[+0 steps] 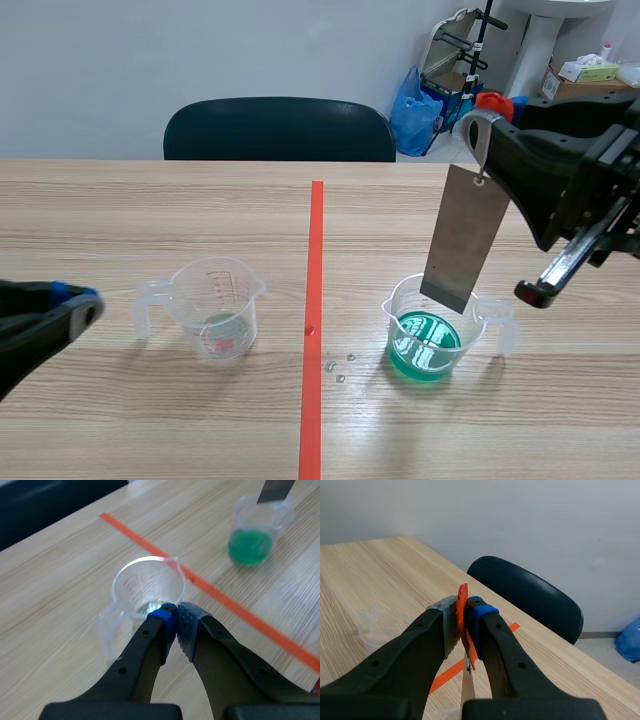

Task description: Do the redox reaction experiment

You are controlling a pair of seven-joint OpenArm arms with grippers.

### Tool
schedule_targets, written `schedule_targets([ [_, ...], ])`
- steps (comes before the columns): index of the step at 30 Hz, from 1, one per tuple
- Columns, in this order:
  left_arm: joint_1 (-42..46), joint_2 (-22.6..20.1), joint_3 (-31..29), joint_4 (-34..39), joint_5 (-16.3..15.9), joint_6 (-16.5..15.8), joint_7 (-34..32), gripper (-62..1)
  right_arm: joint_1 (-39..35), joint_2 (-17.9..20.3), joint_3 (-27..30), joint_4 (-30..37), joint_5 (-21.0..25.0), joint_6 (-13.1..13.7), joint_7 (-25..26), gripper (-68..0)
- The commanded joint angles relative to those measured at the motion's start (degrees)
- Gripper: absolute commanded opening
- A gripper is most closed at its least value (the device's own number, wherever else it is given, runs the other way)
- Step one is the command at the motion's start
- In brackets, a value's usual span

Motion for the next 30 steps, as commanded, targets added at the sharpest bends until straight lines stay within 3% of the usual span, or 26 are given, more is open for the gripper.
schedule_targets([
  [1,-4.9,0.3,3.2,0.6,-1.3,0.1,1.7,-58.2,0.4,0.8,0.6,1.0,0.8,0.0,1.3,-66.0],
  [8,-26.2,2.8,21.7,-2.4,-2.2,2.4,11.0,-58.2,0.4,0.7,0.6,1.0,0.8,0.0,1.3,-66.0],
  [14,-38.4,8.0,33.6,-13.6,-2.3,3.8,11.8,-58.2,0.4,0.7,0.6,1.0,0.8,0.0,1.3,-66.0],
  [18,-44.2,12.4,38.4,-21.0,-4.3,2.8,11.8,-58.2,0.4,0.7,0.6,1.0,0.8,0.0,1.3,-66.0],
  [23,-49.4,16.7,42.3,-24.9,-7.8,-2.1,13.8,-58.2,0.5,0.8,0.6,1.0,0.8,0.0,1.3,-66.0],
  [30,-53.8,20.3,46.0,-25.2,-9.6,-2.5,15.5,-58.2,0.5,0.8,0.6,1.0,0.8,0.0,1.3,-66.0],
])
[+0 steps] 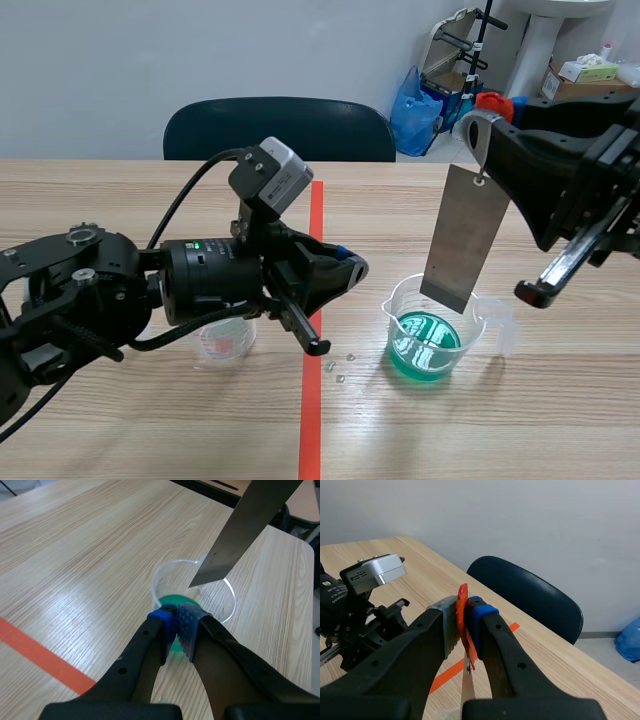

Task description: Do the redox reaction experiment

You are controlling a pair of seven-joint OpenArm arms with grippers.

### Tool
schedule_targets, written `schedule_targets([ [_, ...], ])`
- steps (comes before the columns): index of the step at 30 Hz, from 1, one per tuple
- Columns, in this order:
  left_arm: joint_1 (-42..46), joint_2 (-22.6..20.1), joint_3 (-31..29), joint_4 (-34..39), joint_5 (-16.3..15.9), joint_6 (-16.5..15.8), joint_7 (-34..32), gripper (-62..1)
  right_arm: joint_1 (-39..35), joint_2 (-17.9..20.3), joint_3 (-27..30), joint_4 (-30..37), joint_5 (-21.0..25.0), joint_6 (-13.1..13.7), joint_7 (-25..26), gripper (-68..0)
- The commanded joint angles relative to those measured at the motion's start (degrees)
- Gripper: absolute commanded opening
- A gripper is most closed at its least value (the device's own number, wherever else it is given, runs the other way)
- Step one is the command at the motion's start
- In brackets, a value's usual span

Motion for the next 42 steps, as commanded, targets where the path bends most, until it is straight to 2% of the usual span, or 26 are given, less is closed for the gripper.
schedule_targets([
  [1,-0.8,0.6,0.2,1.8,-1.4,0.1,-0.6,-58.2,0.5,0.8,0.6,1.0,0.8,0.0,1.3,-66.0],
  [8,-2.2,1.7,0.6,1.8,-1.7,0.0,-0.2,-58.2,0.5,0.8,0.6,1.0,0.8,0.0,1.3,-66.0],
  [12,-2.2,1.9,0.6,1.8,-4.6,-0.1,0.8,-58.2,0.5,0.8,0.6,1.0,0.8,0.0,1.3,-66.0],
  [15,-2.2,2.0,0.6,1.8,-5.1,-0.2,1.1,-58.2,0.5,0.8,0.6,1.0,0.8,0.0,1.3,-66.0],
  [19,-2.2,2.0,0.6,1.8,-5.2,-1.7,1.7,-58.2,0.5,0.8,0.6,1.0,0.8,0.0,1.3,-66.0],
  [22,-2.1,2.1,0.6,1.8,-6.6,-3.1,2.4,-58.2,0.5,0.8,0.6,1.0,0.8,0.0,1.3,-66.0],
  [42,-2.1,2.1,0.5,1.8,-6.3,-3.1,1.9,-58.2,0.5,0.8,0.6,1.0,0.8,0.0,1.3,-66.0],
])
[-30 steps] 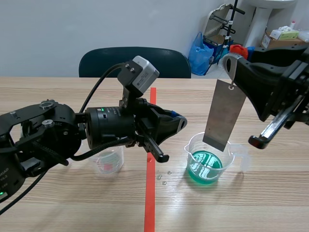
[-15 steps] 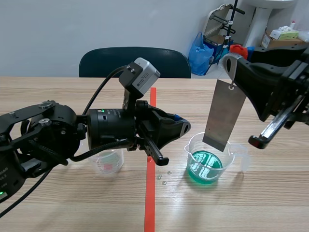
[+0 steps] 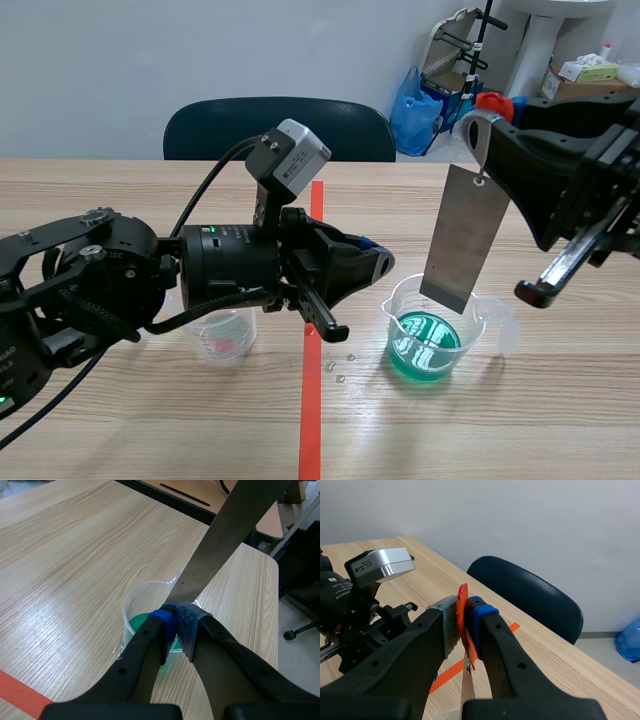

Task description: Do the redox reaction experiment

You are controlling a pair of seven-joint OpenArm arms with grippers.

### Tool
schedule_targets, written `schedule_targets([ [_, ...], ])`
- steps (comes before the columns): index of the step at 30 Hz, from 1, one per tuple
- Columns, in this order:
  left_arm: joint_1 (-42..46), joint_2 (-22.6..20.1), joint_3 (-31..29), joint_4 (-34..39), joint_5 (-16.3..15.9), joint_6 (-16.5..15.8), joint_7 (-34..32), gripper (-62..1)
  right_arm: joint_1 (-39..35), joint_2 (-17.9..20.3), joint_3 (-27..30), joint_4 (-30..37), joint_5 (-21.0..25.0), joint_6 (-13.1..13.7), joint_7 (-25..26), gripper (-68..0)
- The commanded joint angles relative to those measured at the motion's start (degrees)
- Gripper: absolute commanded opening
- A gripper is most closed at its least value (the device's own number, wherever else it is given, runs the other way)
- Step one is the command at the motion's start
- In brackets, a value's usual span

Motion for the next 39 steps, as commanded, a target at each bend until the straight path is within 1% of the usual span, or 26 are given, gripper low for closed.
schedule_targets([
  [1,-0.2,0.5,-0.2,1.7,-0.6,0.0,-1.0,-58.2,0.5,0.8,0.6,1.0,0.8,0.0,1.3,-66.0],
  [3,0.1,-0.2,-0.5,1.7,-0.5,0.0,-1.0,-58.2,0.5,0.8,0.6,1.0,0.8,0.0,1.3,-66.0],
  [5,0.7,-1.7,-1.1,1.9,-0.5,-0.1,-1.6,-58.2,0.5,0.8,0.6,1.0,0.8,0.0,1.3,-66.0],
  [7,2.1,-4.3,-2.7,2.2,-0.6,-0.1,-4.3,-58.2,0.5,0.8,0.6,1.0,0.8,0.0,1.3,-66.0],
  [9,4.8,-7.6,-5.7,3.4,-0.6,-0.1,-6.9,-58.2,0.5,0.8,0.6,1.0,0.8,0.0,1.3,-66.0],
  [12,11.0,-13.3,-12.9,6.8,-0.6,-0.1,-8.7,-58.2,0.5,0.8,0.6,1.0,0.8,0.0,1.3,-66.0],
  [15,19.7,-18.7,-21.9,10.2,-0.6,-0.3,-10.7,-58.2,0.5,0.8,0.6,1.0,0.8,0.0,1.2,-66.0],
  [16,23.2,-20.2,-25.3,10.8,-0.6,-0.9,-12.2,-58.2,0.5,0.8,0.6,1.0,0.8,0.0,1.3,-66.0],
  [18,30.7,-22.3,-32.2,11.5,-0.6,-2.3,-15.8,-58.2,0.5,0.8,0.6,1.0,0.8,0.0,1.3,-66.0],
  [21,43.1,-22.9,-42.7,11.6,0.1,-4.4,-20.9,-58.2,0.5,0.8,0.6,1.0,0.8,0.0,1.3,-66.0],
  [22,47.2,-22.6,-45.8,11.6,1.5,-4.7,-22.9,-58.2,0.5,0.8,0.6,1.0,0.8,0.0,1.3,-66.0],
  [23,51.2,-22.2,-48.5,11.6,3.6,-4.7,-25.2,-58.2,0.5,0.8,0.6,1.0,0.8,0.0,1.2,-66.0],
  [26,61.8,-19.9,-55.1,11.6,11.7,-4.7,-31.4,-58.1,0.5,0.8,0.6,1.0,0.8,0.0,1.3,-66.0],
  [29,70.3,-17.0,-59.1,11.6,19.0,-4.6,-36.2,-58.1,0.5,0.8,0.6,1.0,0.8,0.0,1.3,-66.0],
  [31,75.2,-15.0,-60.4,11.6,24.0,-4.6,-39.1,-57.8,0.5,0.8,0.6,1.0,0.8,0.0,1.3,-66.0],
  [32,77.3,-14.0,-60.9,11.6,26.3,-4.2,-40.3,-56.6,0.5,0.8,0.6,1.0,0.8,0.0,1.3,-66.0],
  [33,79.2,-13.0,-61.4,11.6,28.2,-3.8,-41.3,-54.3,0.5,0.8,0.6,1.0,0.8,0.0,1.3,-66.0],
  [35,82.5,-11.1,-62.1,11.6,31.0,-2.3,-42.8,-46.9,0.5,0.8,0.6,1.0,0.8,0.0,1.3,-66.0],
  [37,85.0,-9.5,-62.7,11.6,32.9,-0.3,-43.0,-37.0,0.5,0.8,0.6,1.0,0.8,0.0,1.3,-66.0],
  [39,87.1,-8.2,-63.0,11.6,33.4,2.3,-43.0,-24.8,0.5,0.8,0.6,1.0,0.8,0.0,1.3,-66.0],
])
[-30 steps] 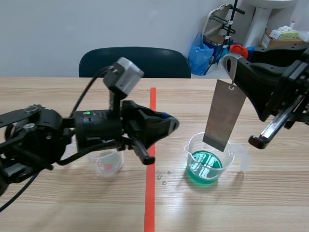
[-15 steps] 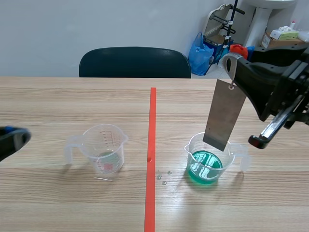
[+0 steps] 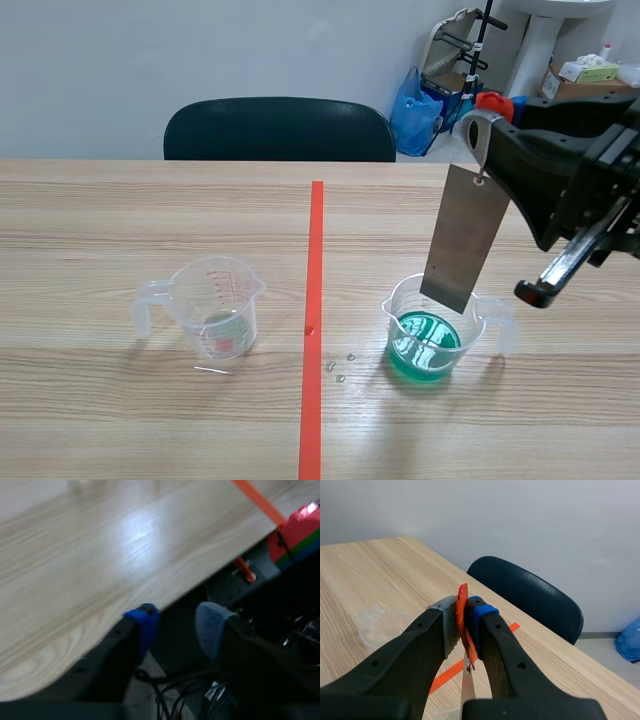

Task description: Do the redox reaction experiment

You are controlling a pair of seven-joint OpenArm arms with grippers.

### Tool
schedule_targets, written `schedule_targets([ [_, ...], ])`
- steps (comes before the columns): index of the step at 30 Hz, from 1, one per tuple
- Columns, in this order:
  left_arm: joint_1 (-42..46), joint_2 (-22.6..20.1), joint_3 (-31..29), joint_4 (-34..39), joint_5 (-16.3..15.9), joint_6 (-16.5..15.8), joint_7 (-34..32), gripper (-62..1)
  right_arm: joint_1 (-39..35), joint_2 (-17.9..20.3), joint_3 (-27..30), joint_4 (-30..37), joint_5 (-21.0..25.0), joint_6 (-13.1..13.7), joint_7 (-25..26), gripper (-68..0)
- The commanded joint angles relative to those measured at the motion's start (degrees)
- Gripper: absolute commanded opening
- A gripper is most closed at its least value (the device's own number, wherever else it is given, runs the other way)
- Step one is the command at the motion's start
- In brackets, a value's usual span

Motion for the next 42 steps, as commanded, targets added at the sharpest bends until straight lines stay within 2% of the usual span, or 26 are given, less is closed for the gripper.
schedule_targets([
  [1,0.6,0.6,-0.4,0.3,-1.1,2.4,-0.7,-17.2,0.5,0.8,0.6,1.0,0.8,0.0,1.3,-66.0],
  [3,2.1,1.5,-0.4,0.3,-1.1,4.6,-1.2,-1.3,0.5,0.8,0.6,1.0,0.8,0.0,1.3,-66.0],
  [4,2.8,1.9,-0.4,0.3,-1.1,5.0,-1.6,1.4,0.5,0.8,0.6,1.0,0.8,0.0,1.3,-66.0],
  [6,4.2,2.4,-0.4,0.3,-1.1,6.0,-3.0,1.4,0.5,0.8,0.6,1.0,0.8,0.0,1.3,-66.0],
  [17,4.8,3.1,-0.5,0.3,-2.0,6.5,-7.8,1.4,0.5,0.8,0.6,1.0,0.8,0.0,1.3,-66.0],
  [42,4.8,3.1,-0.5,0.3,-1.9,6.4,-7.7,1.4,0.5,0.8,0.6,1.0,0.8,0.0,1.3,-66.0],
])
